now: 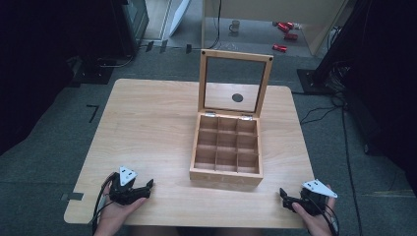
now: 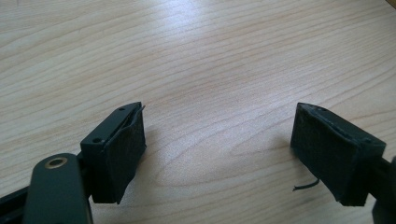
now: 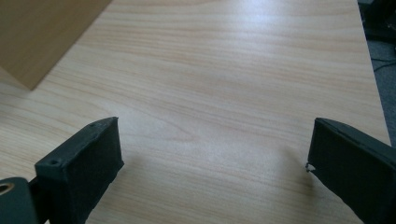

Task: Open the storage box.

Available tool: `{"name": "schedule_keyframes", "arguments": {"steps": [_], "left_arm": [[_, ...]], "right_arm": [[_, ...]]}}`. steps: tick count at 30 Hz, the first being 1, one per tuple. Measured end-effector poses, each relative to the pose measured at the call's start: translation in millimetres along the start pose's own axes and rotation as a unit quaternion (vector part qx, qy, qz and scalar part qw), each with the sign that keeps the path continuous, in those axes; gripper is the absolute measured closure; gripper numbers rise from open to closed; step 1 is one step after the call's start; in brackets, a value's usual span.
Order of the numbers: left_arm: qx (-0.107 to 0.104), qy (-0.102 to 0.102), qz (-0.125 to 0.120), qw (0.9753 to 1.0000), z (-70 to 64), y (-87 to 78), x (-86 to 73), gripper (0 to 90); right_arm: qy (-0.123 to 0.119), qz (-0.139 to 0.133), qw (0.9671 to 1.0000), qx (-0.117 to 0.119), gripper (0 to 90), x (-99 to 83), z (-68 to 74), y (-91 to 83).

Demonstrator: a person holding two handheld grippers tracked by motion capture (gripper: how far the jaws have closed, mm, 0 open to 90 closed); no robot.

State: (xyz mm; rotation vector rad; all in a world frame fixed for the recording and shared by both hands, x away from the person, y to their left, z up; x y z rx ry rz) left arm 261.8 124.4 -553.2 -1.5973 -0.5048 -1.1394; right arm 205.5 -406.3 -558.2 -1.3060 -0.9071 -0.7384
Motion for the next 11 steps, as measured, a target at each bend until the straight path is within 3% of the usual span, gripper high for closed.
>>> {"name": "schedule_keyframes", "arguments": {"steps": [11], "left_arm": [[0.000, 0.000, 0.000, 1.0000, 0.0, 0.0, 0.0, 18.3]], "right_arm": [[0.008, 0.008, 0.9999, -0.003, 2.7, -2.7, -0.7, 1.2]]}}
Point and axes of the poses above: each handheld gripper's, and its own axes: y roughly forward along the jaws, x roughly out of its top, z roughly to its left, the point moved 5 cm from there along y, roughly forward along the jaws, and after that the axes turned 14 degrees about -z, right-handed, at the moved point
